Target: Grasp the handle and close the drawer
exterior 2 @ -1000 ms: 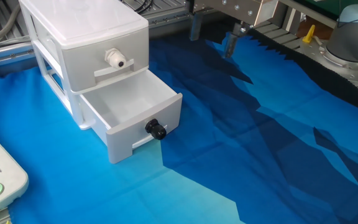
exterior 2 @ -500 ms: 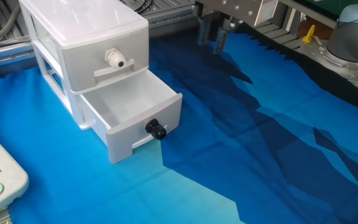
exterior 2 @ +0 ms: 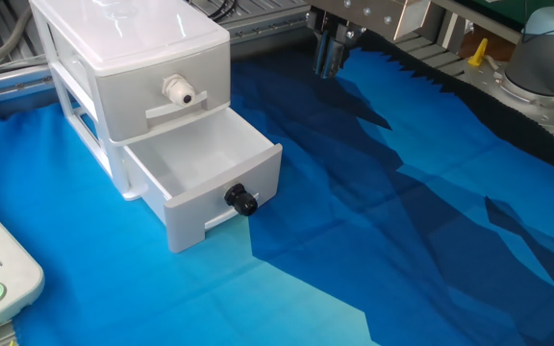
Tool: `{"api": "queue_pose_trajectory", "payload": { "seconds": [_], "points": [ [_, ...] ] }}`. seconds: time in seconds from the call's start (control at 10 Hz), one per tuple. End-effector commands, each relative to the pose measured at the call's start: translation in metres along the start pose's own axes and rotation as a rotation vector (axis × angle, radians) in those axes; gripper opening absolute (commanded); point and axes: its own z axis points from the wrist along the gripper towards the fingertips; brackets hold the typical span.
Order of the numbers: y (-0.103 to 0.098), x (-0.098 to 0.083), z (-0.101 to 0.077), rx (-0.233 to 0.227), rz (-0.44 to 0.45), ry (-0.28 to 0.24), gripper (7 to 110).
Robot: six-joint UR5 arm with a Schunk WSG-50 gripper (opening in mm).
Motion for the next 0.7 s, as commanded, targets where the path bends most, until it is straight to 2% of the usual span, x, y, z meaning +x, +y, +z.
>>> {"api": "queue_pose_trajectory", "payload": {
  "seconds": [0.0,0.6],
  "points": [
    [0.0018,-0.0012,-0.0009,-0.011,0.004,-0.005,7],
    [0.0014,-0.0034,-0.001,-0.009,-0.011,-0.014,7]
  ]
}}
